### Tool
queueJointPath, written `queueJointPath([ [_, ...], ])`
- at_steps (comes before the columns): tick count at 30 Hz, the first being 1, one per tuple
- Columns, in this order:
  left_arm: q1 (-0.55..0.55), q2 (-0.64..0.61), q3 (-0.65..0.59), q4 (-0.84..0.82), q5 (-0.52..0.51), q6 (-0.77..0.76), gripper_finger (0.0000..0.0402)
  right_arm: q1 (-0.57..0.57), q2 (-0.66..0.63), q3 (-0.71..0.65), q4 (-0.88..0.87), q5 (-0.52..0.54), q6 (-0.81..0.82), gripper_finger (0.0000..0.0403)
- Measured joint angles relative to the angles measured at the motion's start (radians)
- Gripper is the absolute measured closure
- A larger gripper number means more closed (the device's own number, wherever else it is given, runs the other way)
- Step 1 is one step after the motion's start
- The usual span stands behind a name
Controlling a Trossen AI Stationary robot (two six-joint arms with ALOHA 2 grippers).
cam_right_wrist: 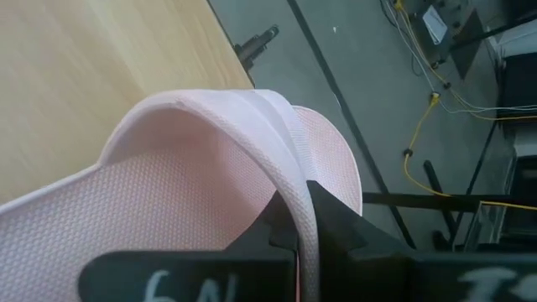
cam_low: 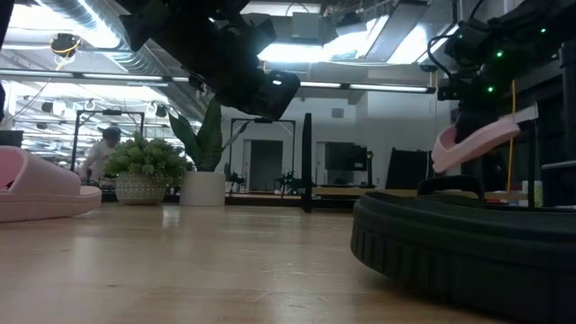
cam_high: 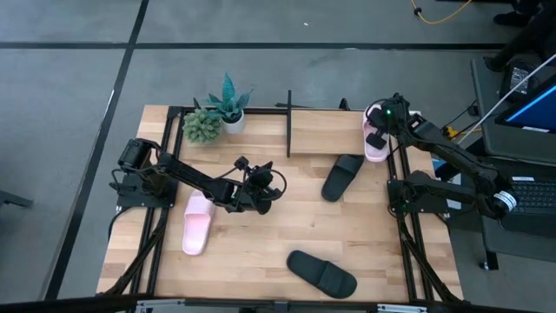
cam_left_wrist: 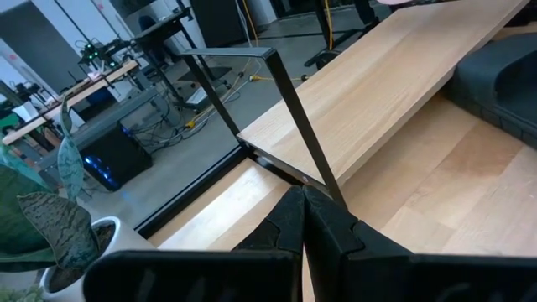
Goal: Pick and place slides into the shelf
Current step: Put the top pink slide on the shelf
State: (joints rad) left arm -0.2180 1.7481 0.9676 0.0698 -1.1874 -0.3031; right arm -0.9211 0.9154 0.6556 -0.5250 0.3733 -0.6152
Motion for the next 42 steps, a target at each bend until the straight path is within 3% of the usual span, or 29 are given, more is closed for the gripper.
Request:
queueJointPath([
  [13, 0.0, 0.0, 0.0, 0.0, 0.0, 0.0, 0.0401, 0.016, 0.004, 0.0, -0.031, 0.004, 0.054, 0.039],
  [22, 0.0, 0.0, 0.0, 0.002, 0.0, 0.0, 0.0401, 0.03, 0.045, -0.034, 0.028, 0.092, 0.047, 0.039],
  [42, 0.0, 0.0, 0.0, 0.003, 0.0, 0.0, 0.0401, 0.031, 0.094, -0.04, 0.021, 0.07, 0.035, 0.039],
])
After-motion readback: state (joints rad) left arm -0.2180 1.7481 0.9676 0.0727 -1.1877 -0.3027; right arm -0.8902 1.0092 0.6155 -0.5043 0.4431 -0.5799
